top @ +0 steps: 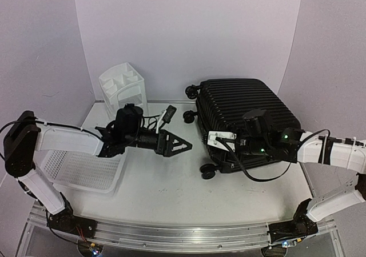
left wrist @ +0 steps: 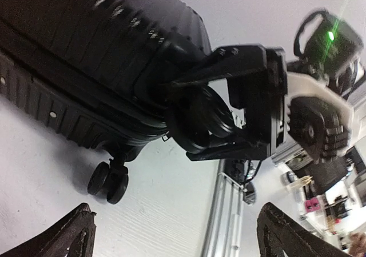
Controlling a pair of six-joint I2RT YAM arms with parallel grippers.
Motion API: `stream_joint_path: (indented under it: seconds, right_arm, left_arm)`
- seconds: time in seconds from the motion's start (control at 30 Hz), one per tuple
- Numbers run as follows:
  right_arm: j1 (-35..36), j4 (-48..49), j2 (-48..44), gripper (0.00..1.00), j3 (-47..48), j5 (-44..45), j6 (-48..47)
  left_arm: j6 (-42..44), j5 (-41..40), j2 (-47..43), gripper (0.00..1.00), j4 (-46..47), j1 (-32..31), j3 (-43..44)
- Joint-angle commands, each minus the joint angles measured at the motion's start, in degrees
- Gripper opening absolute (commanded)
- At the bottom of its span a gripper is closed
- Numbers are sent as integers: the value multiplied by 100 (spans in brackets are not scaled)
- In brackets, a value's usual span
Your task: Open, take out, and arrange the luggage
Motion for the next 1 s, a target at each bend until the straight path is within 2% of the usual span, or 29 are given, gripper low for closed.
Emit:
stream_joint_path:
  seconds: [0.0, 0.1, 0.2, 0.3, 0.33, 0.4, 0.5, 0.63, 0.77, 0.83, 0.97]
  right_arm:
    - [-130, -1289, 266, 0, 1286, -195, 839]
    - [-212, -1855, 528, 0, 1691, -408, 1156]
    - [-252, -2029, 679, 0, 1961, -462, 1462]
    - [-254, -2137, 790, 2, 2244, -435, 1768]
    - [-253, -2178, 833, 2, 2324, -398, 1860]
    - [-255, -2215, 919, 2, 2446, -349, 2038]
    - [-251, -2259, 1049, 2, 2553, -292, 2241]
    - [-250, -2263, 1128, 1, 2594, -198, 2445]
    - [-253, -2227, 1141, 1, 2651, -156, 2603]
    - [-251, -2232, 1211, 1, 2771, -80, 2746]
    - [-250, -2233, 1314, 1, 2880, -69, 2971]
  left_arm:
    - [1825, -1806, -238, 98, 1592, -884, -796]
    - [2391, -2011, 291, 96, 3402, -1299, -1287]
    - [2706, -2588, 1061, 91, 4333, -1783, -1119]
    - [2611, -3745, 2039, 87, 5251, -2208, -690]
    - [2506, -4132, 2337, 82, 5513, -2287, -517]
    - [2450, -4780, 2792, 75, 5597, -2457, -87]
    - [2993, -5699, 3319, 80, 5597, -2782, 586]
    - [3309, -6382, 3937, 77, 5590, -2942, 1246]
    - [3349, -6764, 4270, 62, 5573, -3004, 1721]
    - [3710, -7014, 4454, 58, 5563, -3092, 1973]
    - [4118, -7909, 4813, 46, 5538, -3221, 2461]
